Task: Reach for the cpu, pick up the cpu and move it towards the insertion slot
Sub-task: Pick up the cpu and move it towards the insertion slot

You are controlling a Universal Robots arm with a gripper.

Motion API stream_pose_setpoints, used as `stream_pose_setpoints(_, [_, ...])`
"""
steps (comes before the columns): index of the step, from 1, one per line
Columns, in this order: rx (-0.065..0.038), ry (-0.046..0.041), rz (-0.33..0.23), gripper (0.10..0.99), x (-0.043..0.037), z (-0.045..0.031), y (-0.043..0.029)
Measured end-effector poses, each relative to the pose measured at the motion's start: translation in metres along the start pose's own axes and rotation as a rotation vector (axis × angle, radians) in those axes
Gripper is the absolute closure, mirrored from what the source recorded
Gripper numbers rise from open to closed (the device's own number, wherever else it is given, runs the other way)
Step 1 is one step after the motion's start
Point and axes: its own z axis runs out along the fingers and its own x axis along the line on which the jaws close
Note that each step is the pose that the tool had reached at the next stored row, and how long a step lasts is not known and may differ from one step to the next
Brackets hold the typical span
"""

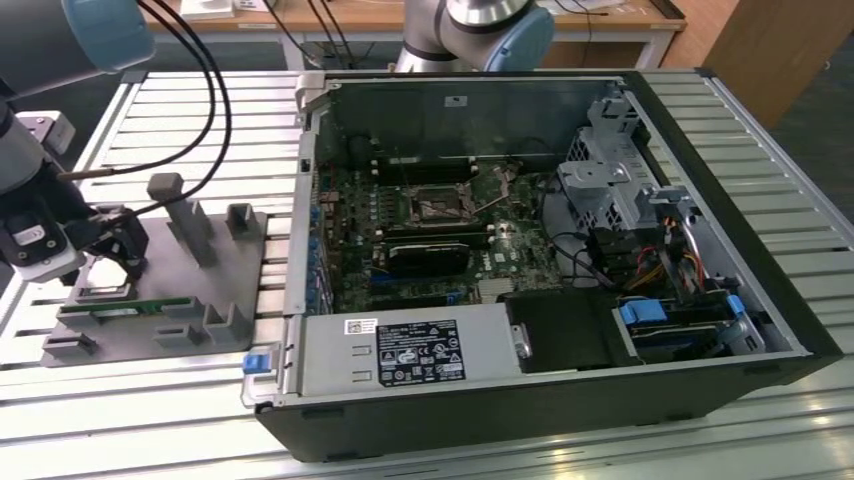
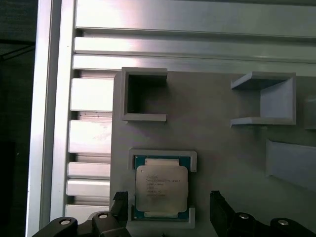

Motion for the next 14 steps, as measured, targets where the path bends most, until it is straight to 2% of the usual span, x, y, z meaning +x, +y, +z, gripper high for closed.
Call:
stream_pose_setpoints(7, [0.000,0.0002,0.000,0.345,0.0009,0.0037,0.0014])
stream_pose_setpoints(8, [0.000,0.0003,0.000,0.416,0.0009,0.0037,0.0015])
stream_pose_setpoints(14, [0.000,0.0000,0.000,0.416,0.0017,0.0058,0.0031])
